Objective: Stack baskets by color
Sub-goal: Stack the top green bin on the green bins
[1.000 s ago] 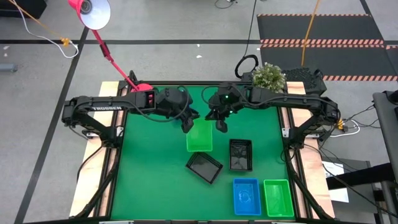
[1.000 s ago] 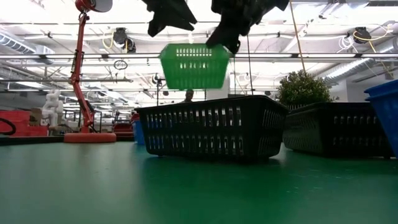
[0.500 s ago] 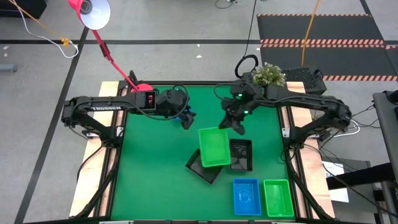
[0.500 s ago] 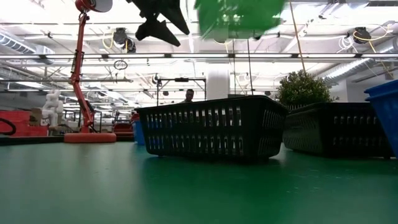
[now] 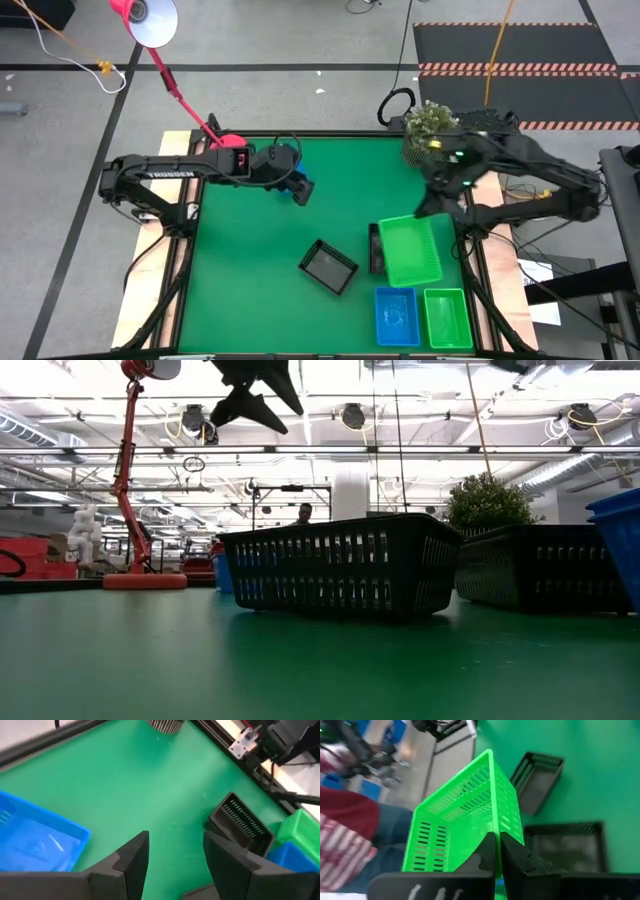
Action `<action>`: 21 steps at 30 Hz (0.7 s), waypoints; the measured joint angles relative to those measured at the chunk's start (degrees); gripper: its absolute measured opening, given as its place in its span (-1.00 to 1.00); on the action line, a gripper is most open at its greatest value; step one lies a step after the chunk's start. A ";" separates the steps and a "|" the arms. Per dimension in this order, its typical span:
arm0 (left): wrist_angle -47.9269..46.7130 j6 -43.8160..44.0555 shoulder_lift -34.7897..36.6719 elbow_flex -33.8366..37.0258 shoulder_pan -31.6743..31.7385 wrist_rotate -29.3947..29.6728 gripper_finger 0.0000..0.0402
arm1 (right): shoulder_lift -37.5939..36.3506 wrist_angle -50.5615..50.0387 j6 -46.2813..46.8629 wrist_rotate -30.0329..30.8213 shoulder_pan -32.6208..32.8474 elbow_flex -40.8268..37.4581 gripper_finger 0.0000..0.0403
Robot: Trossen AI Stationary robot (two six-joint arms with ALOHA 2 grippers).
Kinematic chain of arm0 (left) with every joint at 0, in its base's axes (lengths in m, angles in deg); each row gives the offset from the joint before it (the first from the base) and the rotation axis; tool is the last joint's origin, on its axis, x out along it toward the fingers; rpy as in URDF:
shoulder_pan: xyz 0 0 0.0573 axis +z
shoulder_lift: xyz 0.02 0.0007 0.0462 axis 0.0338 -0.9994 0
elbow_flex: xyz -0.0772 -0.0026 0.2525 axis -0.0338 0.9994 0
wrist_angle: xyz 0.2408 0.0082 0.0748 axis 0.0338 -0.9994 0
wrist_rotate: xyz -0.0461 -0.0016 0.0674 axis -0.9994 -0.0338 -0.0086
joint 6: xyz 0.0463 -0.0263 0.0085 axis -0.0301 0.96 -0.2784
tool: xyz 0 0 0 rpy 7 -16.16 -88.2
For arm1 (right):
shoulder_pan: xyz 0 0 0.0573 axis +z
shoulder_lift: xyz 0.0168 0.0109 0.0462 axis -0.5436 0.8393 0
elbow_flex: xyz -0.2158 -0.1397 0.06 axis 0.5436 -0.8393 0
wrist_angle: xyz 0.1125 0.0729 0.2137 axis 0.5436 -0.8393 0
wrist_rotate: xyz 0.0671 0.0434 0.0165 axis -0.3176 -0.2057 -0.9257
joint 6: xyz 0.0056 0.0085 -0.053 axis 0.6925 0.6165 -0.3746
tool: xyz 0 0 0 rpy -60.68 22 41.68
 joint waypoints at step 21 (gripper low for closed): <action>2.18 16.81 -0.48 0.02 -11.01 6.68 -0.07 | -31.43 0.53 25.52 7.51 8.79 -20.51 -1.00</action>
